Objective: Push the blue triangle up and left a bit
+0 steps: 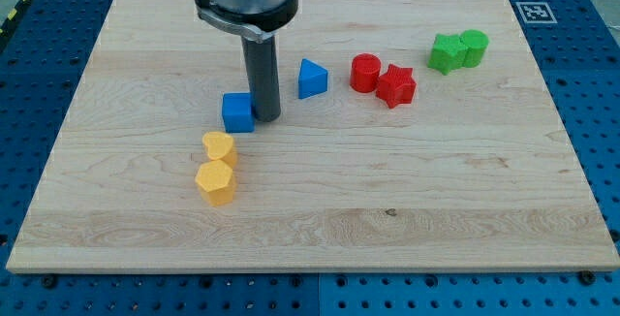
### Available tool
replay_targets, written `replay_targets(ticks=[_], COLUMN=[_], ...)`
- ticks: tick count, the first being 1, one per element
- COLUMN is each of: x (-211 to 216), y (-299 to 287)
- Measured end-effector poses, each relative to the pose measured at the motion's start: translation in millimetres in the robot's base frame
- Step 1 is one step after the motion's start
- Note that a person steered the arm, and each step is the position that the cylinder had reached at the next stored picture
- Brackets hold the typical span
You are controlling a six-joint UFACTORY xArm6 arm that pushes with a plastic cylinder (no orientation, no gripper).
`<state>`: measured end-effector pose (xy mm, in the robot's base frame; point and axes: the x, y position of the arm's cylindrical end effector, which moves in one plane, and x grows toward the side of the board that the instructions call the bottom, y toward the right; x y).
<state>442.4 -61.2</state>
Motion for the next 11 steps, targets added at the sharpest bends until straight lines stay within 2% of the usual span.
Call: replay_targets(ticks=[2,4,7,11], x=[0,-17,-25,-63], y=[-15,82,82,77])
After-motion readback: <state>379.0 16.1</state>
